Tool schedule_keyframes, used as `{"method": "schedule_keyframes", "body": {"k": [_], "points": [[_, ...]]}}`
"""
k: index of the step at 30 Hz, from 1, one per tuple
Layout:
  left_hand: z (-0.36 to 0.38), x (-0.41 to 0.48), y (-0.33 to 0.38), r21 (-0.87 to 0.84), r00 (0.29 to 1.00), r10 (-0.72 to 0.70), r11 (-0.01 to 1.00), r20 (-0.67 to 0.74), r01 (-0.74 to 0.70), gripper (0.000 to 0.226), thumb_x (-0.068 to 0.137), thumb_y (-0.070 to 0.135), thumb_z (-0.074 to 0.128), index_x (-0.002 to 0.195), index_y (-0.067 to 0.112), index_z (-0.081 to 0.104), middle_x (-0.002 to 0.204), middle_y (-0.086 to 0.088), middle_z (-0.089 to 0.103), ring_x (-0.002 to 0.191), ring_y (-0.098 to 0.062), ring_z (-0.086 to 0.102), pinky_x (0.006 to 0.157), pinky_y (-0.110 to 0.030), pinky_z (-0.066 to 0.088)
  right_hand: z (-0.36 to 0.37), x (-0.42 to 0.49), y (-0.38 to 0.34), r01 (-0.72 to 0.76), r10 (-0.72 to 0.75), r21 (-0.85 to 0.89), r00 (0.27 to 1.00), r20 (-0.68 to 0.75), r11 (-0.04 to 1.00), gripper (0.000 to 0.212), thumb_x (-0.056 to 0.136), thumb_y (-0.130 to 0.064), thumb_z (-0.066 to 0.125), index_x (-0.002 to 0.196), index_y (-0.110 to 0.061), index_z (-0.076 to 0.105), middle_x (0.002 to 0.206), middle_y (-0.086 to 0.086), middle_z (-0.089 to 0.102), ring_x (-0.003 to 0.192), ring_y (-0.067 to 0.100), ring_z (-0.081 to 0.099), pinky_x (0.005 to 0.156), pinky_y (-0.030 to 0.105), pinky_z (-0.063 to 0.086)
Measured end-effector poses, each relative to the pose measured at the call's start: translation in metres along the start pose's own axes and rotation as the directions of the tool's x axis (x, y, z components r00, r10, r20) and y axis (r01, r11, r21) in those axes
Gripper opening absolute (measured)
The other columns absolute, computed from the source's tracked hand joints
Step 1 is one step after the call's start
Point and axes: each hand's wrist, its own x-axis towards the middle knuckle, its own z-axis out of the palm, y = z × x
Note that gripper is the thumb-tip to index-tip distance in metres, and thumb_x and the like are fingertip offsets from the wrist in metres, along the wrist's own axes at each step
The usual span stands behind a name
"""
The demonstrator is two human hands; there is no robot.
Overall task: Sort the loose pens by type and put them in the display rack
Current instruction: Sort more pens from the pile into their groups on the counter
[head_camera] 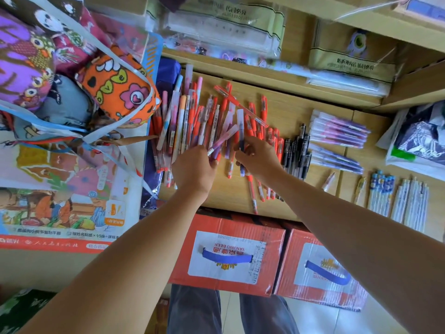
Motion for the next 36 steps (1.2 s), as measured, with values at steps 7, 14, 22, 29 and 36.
{"method": "schedule_keyframes", "body": {"k": [7, 14, 22, 29, 36], "points": [[-0.004, -0.001, -0.014, -0.235, 0.997, 0.004, 0.972, 0.078, 0.014, 0.046, 0.082, 0.051, 0.038, 0.056, 0.014, 0.047, 0.053, -0.001, 0.051, 0.053, -0.023, 0.055, 0.049, -0.027, 0.04, 0.017, 0.007, -0.006, 0.005, -0.026, -0.179, 0.993, -0.115, 0.984, 0.014, 0.089, -0.025, 0.064, 0.081, -0.014, 0.059, 0.063, -0.008, 0.053, 0.054, 0.005, 0.049, 0.045, 0.014, 0.033], [-0.005, 0.0, -0.022, -0.322, 0.994, 0.102, 0.94, -0.048, -0.112, 0.051, 0.101, 0.034, 0.039, 0.053, 0.023, 0.03, 0.046, 0.006, 0.034, 0.042, -0.009, 0.036, 0.047, -0.029, 0.025, 0.031, 0.02, -0.012, -0.059, -0.002, -0.316, 0.982, -0.189, 0.947, 0.034, 0.083, -0.039, 0.07, 0.072, -0.008, 0.061, 0.066, 0.001, 0.06, 0.061, 0.012, 0.053, 0.047, 0.02, 0.035], [0.008, 0.004, -0.022, -0.699, 0.989, -0.023, 0.705, 0.147, 0.12, 0.02, 0.101, 0.016, 0.038, 0.086, 0.011, 0.051, 0.061, 0.0, 0.054, 0.043, -0.006, 0.05, 0.044, -0.025, 0.039, 0.016, 0.013, -0.009, -0.091, 0.057, -0.2, 0.984, -0.171, 0.976, 0.026, 0.085, -0.024, 0.067, 0.071, -0.003, 0.067, 0.062, 0.01, 0.068, 0.06, 0.024, 0.067, 0.061, 0.037, 0.058], [0.008, 0.006, -0.017, -0.728, 0.97, -0.058, 0.65, 0.236, 0.216, 0.034, 0.09, 0.028, 0.042, 0.101, -0.003, 0.049, 0.066, -0.018, 0.05, 0.061, -0.037, 0.05, 0.059, -0.047, 0.042, 0.022, 0.014, -0.013, -0.121, 0.063, -0.322, 0.981, -0.186, 0.939, 0.034, 0.085, -0.029, 0.07, 0.062, -0.015, 0.049, 0.066, 0.002, 0.058, 0.059, 0.013, 0.056, 0.044, 0.02, 0.037], [0.007, -0.001, -0.022, -0.603, 0.983, -0.087, 0.779, 0.164, 0.17, 0.018, 0.096, 0.017, 0.045, 0.085, 0.003, 0.049, 0.068, -0.011, 0.05, 0.068, -0.034, 0.052, 0.059, -0.039, 0.038, 0.023, 0.014, -0.011, -0.106, 0.067, -0.334, 0.99, -0.127, 0.936, 0.03, 0.086, -0.03, 0.068, 0.065, -0.009, 0.062, 0.067, 0.006, 0.068, 0.061, 0.016, 0.065, 0.051, 0.027, 0.052]]}}
